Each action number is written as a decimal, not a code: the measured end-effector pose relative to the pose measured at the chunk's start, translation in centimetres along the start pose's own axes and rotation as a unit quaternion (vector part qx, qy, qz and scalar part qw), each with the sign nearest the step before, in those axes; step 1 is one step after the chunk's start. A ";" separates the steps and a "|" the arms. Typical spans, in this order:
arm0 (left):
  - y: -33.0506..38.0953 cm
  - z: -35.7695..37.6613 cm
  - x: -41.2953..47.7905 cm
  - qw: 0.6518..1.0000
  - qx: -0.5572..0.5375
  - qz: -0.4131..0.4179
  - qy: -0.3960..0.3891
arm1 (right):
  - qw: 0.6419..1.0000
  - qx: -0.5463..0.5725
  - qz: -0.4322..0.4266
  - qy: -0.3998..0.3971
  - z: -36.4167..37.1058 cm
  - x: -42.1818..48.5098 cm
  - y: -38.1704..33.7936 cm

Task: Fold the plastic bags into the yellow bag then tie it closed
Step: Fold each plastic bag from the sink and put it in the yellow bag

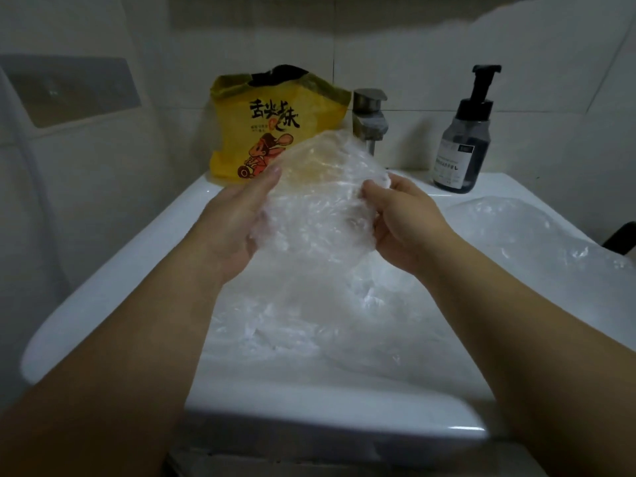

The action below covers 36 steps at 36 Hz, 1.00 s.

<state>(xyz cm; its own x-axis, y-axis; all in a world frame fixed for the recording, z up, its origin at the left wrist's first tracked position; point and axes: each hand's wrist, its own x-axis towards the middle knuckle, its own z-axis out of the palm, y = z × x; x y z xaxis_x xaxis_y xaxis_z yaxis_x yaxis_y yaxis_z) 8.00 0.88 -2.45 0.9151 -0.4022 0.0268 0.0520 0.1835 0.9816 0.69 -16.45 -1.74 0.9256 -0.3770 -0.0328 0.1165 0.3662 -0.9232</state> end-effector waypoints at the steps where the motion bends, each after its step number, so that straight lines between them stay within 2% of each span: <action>1: -0.1 0.0 -0.2 0.999 0.012 -0.033 -0.026 | 1.000 0.008 -0.003 0.000 -0.1 0.1 0.0; 4: -0.6 0.4 -0.6 0.995 0.070 -0.069 -0.017 | 1.000 0.011 -0.010 -0.009 -0.2 0.3 0.0; 8: -0.6 0.7 -0.8 0.991 0.120 0.023 0.053 | 0.999 0.012 0.036 -0.010 -0.7 0.5 -0.2; 12: -0.7 0.6 -0.7 0.988 0.109 0.078 0.071 | 0.988 -0.049 0.116 -0.087 -0.7 0.0 0.0; 15: -0.8 0.7 -0.6 0.988 0.082 0.098 0.082 | 0.993 -0.062 0.074 -0.069 -0.7 0.3 0.5; 19: -0.4 0.4 -0.5 0.992 0.022 0.099 0.074 | 0.997 -0.068 -0.037 -0.016 -0.9 0.3 0.2; 22: 0.0 0.2 -0.8 0.997 -0.015 0.073 -0.008 | 0.996 -0.058 -0.073 0.012 -1.0 0.3 -0.2; 24: 0.1 0.4 -1.4 0.995 0.004 0.066 -0.070 | 0.997 -0.041 -0.070 0.017 -1.0 0.3 -0.4; 25: 0.2 0.7 -1.6 0.995 0.018 0.070 -0.076 | 0.997 -0.039 -0.065 0.015 -1.0 0.3 -0.5; 30: 0.1 0.9 -1.6 0.993 0.029 0.113 -0.027 | 0.999 -0.047 -0.022 0.000 -1.3 0.5 -0.3; 36: 0.1 0.8 -1.3 0.995 0.032 0.096 0.025 | 0.999 -0.015 -0.038 -0.035 -1.5 0.3 -0.8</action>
<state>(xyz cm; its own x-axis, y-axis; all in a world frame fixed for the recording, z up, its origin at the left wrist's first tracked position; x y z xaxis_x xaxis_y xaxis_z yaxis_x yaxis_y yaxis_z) 6.54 0.72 -2.29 0.9249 -0.3192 0.2065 -0.1493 0.1945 0.9695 0.31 -18.06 -1.59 0.9374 -0.3422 0.0645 0.1782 0.3125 -0.9330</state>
